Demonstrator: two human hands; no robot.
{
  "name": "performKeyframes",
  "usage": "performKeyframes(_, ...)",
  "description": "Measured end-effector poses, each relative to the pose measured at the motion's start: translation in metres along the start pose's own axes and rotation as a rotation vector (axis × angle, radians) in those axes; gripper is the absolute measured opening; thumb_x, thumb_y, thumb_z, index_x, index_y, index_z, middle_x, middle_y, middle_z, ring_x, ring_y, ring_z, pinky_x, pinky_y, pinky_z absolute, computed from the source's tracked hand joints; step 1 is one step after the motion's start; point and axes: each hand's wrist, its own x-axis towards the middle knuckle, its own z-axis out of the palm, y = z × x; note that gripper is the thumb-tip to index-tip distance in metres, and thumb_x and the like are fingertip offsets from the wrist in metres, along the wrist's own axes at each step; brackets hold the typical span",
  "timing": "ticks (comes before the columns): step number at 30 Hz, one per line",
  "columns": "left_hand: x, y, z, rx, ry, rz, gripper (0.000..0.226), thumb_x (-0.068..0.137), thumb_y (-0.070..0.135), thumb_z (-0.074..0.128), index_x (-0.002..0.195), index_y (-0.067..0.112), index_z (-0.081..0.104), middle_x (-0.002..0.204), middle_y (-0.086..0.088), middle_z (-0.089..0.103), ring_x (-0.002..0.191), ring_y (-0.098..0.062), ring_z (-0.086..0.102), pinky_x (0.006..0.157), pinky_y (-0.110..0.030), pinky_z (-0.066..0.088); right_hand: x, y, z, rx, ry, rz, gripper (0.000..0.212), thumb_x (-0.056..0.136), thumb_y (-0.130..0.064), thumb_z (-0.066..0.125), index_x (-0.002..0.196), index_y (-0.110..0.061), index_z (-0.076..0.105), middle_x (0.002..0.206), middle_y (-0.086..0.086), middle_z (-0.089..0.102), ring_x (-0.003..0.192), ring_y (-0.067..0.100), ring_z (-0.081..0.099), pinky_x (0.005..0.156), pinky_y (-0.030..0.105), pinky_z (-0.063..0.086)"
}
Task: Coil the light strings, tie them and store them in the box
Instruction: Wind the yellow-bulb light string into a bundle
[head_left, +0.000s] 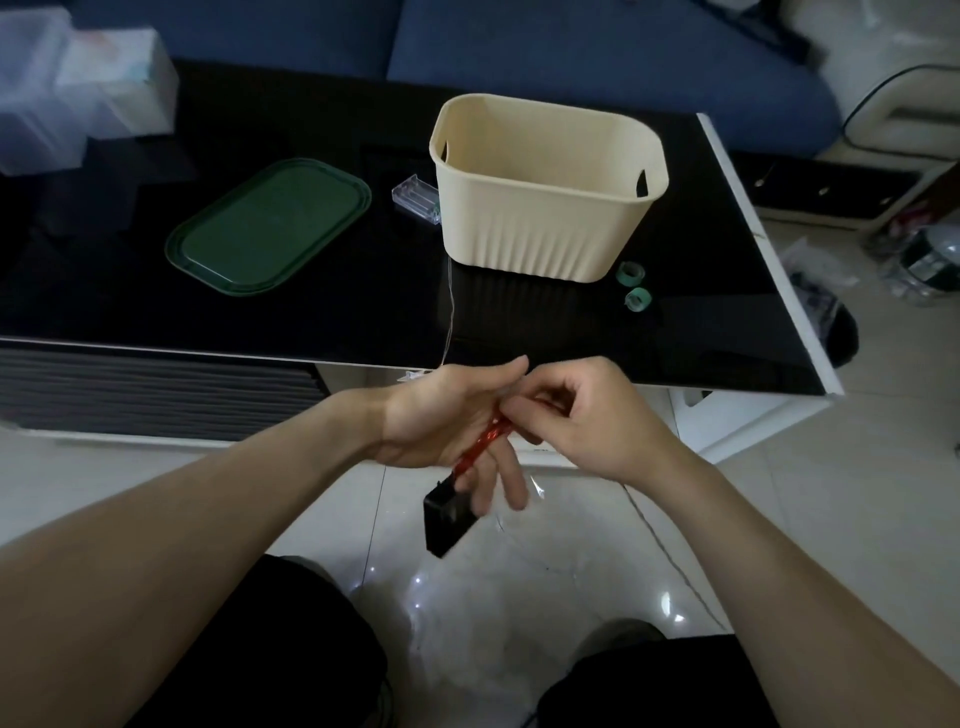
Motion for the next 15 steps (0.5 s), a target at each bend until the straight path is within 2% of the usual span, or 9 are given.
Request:
performKeyframes(2, 0.002, 0.0, -0.001, 0.038, 0.062, 0.035, 0.069, 0.1, 0.059, 0.02, 0.136, 0.008, 0.05, 0.065, -0.017, 0.062, 0.04, -0.019, 0.045, 0.051, -0.03, 0.034, 0.001, 0.002, -0.001, 0.014, 0.03, -0.005, 0.004, 0.091, -0.016, 0.073, 0.089, -0.019, 0.074, 0.066, -0.013, 0.069, 0.062, 0.005, 0.066, 0.063, 0.021, 0.049)
performKeyframes(5, 0.0, 0.002, -0.004, 0.045, 0.095, 0.045, 0.06, 0.104, 0.049, 0.026, 0.112, 0.005, 0.066, 0.047, -0.004, 0.042, 0.034, -0.012, 0.026, 0.047, -0.026, 0.026, 0.003, 0.005, -0.005, 0.022, 0.061, 0.038, 0.014, 0.086, -0.02, 0.079, 0.095, -0.016, 0.07, 0.072, 0.001, 0.072, 0.064, 0.015, 0.069, 0.062, 0.023, 0.053)
performKeyframes(9, -0.001, 0.001, -0.008, 0.023, 0.127, 0.033, 0.055, 0.104, 0.038, 0.031, 0.109, -0.005, 0.066, 0.04, 0.003, 0.031, 0.034, -0.01, 0.022, 0.042, -0.028, 0.013, 0.005, 0.009, -0.012, -0.047, 0.009, 0.093, 0.017, 0.085, -0.033, 0.078, 0.093, -0.02, 0.072, 0.083, -0.002, 0.073, 0.073, 0.013, 0.067, 0.068, 0.023, 0.054)
performKeyframes(11, -0.002, 0.001, -0.007, 0.011, 0.109, 0.023, 0.051, 0.103, 0.038, 0.034, 0.093, 0.003, 0.069, 0.039, 0.003, 0.031, 0.034, -0.011, 0.022, 0.041, -0.028, 0.012, 0.005, 0.009, -0.013, -0.034, -0.018, 0.12, 0.017, 0.085, -0.037, 0.077, 0.093, -0.022, 0.072, 0.083, -0.002, 0.072, 0.07, 0.009, 0.064, 0.064, 0.024, 0.053)
performKeyframes(13, -0.003, 0.002, -0.006, -0.021, 0.103, 0.025, 0.047, 0.103, 0.037, 0.034, 0.074, 0.01, 0.06, 0.038, 0.003, 0.03, 0.033, -0.011, 0.021, 0.04, -0.027, 0.012, 0.004, 0.007, -0.013, -0.023, -0.081, 0.169, 0.021, 0.09, -0.041, 0.069, 0.094, -0.021, 0.071, 0.079, 0.0, 0.073, 0.063, 0.008, 0.063, 0.058, 0.023, 0.052)
performKeyframes(15, -0.004, 0.005, -0.005, -0.103, 0.128, 0.043, 0.046, 0.102, 0.035, 0.034, 0.064, 0.015, 0.048, 0.036, 0.003, 0.028, 0.032, -0.011, 0.019, 0.038, -0.025, 0.011, 0.002, 0.004, -0.013, -0.043, -0.148, 0.227, 0.033, 0.095, -0.051, 0.056, 0.093, -0.02, 0.07, 0.073, -0.001, 0.073, 0.057, 0.01, 0.063, 0.055, 0.023, 0.05)
